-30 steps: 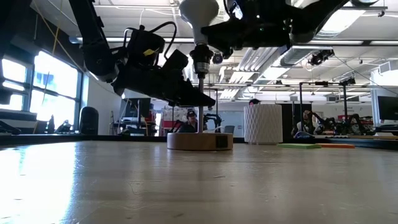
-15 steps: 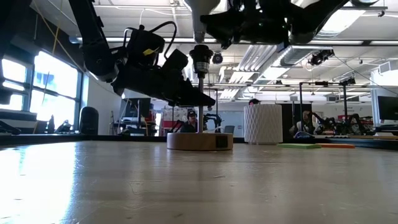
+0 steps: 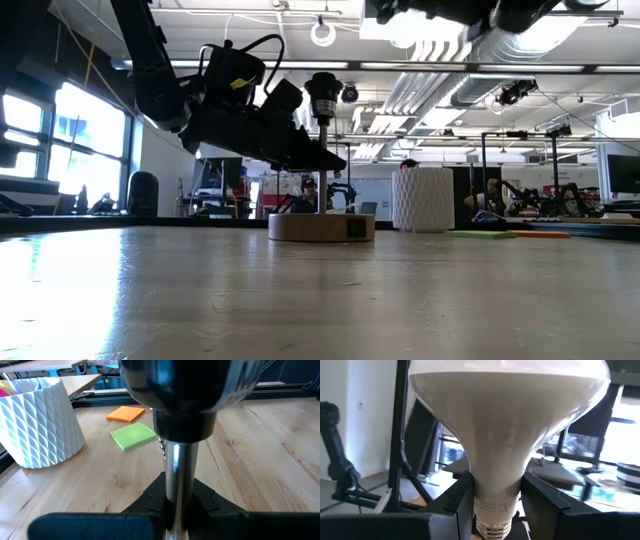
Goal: Screw lightbulb
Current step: Remove the lightbulb from the lamp socket
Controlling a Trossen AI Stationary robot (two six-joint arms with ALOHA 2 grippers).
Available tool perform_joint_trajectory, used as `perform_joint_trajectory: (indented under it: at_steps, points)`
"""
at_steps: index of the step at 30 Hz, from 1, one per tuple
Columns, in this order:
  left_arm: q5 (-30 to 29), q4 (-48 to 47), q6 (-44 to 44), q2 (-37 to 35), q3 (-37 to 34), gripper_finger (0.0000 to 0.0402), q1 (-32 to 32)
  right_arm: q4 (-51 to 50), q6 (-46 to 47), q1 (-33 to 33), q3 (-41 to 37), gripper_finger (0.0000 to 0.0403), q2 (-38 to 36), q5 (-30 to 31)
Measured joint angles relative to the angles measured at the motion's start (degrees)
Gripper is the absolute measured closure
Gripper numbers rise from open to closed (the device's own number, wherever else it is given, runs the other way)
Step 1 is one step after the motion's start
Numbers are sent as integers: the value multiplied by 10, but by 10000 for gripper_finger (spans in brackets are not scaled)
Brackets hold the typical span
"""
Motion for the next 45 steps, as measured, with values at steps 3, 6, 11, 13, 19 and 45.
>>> perform_joint_trajectory:
  at_steps: [3,6,11,13,19,45]
  points:
    - [-1,0,-1,0,0,371,0,-100,-40,35,0,269,-52,72]
    - [-1,0,-1,0,0,371,0,-211,-69,84,0,269,-97,174]
    - [-3,0,-2,0,0,371,0,-341,-46,186,1,269,-131,331]
    - [-9,0,-2,0,0,371,0,-377,-23,226,0,269,-129,382]
    - [-17,1,-6,0,0,371,-1,-329,49,304,-81,269,-118,428]
    - [-33,2,-12,0,0,365,0,-160,460,322,-421,270,-119,492]
